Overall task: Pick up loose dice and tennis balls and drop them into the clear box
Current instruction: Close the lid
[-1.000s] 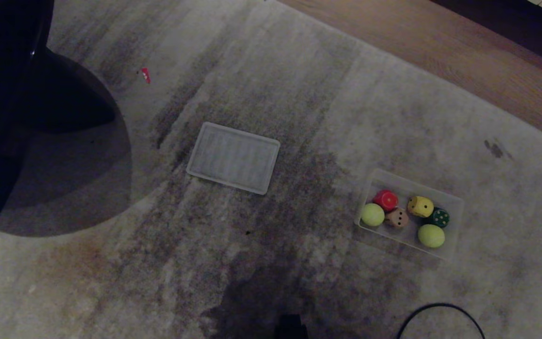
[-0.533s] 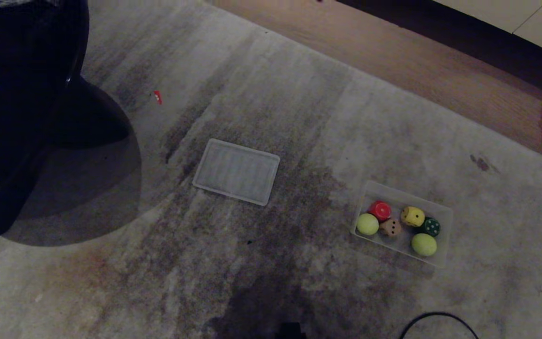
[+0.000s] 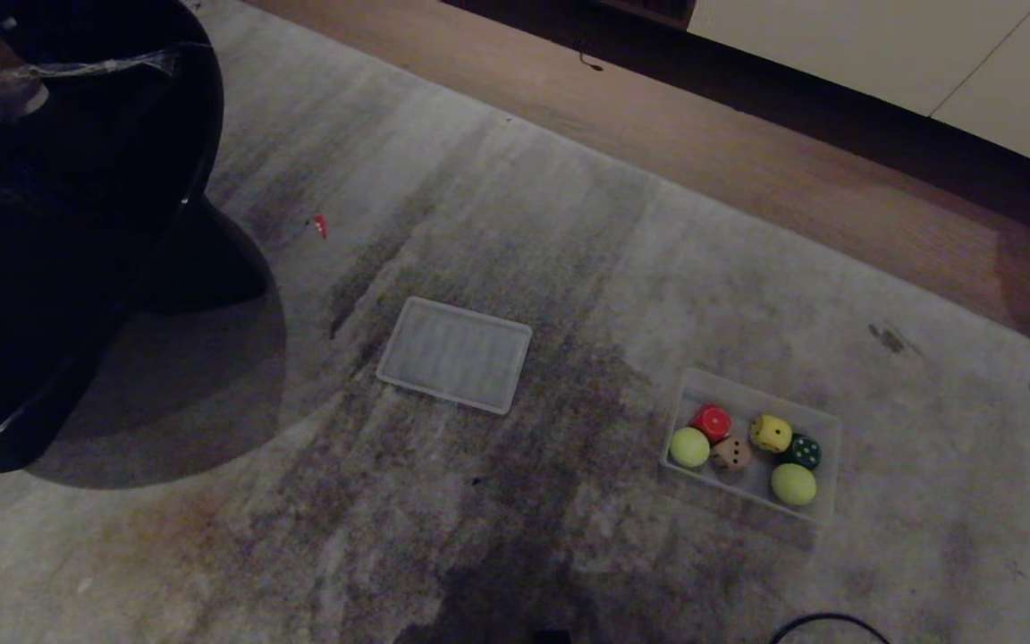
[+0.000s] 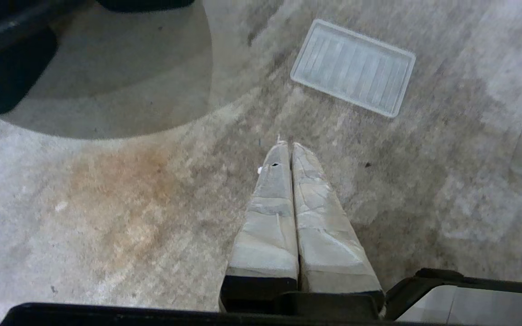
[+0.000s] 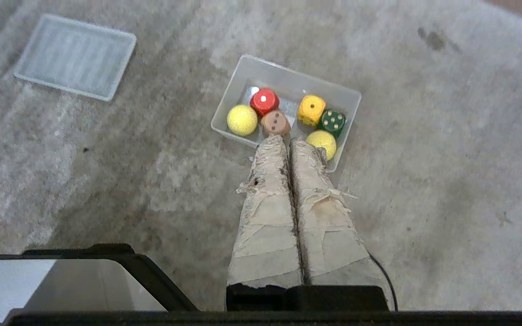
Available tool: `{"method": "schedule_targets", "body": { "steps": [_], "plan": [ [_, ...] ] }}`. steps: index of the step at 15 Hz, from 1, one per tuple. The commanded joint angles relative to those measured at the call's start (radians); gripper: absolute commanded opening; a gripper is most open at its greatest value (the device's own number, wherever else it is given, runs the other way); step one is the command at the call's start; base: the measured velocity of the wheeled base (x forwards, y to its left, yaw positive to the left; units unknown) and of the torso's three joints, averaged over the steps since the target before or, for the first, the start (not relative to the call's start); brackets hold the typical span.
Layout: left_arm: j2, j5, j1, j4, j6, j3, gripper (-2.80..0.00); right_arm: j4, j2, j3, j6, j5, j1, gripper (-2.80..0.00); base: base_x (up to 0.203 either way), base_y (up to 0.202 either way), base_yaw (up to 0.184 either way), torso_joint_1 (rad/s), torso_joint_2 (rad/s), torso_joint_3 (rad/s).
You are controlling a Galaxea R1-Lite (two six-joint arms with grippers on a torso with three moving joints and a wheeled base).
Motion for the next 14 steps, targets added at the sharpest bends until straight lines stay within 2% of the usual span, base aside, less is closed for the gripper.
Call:
{"method": "schedule_targets", "body": {
  "steps": [1, 14],
  "plan": [
    [0.002, 0.001, 0.000, 0.000, 0.000, 0.002, -2.80, -0.001, 0.003, 0.011, 0.000, 0.002, 0.000, -2.80, 0.000, 0.000, 0.000, -0.002, 0.00, 0.091],
    [0.002, 0.001, 0.000, 0.000, 0.002, 0.002, -2.80, -0.002, 0.003, 0.011, -0.001, 0.000, 0.000, -2.80, 0.000, 0.000, 0.000, 0.000, 0.00, 0.009]
  ]
}}
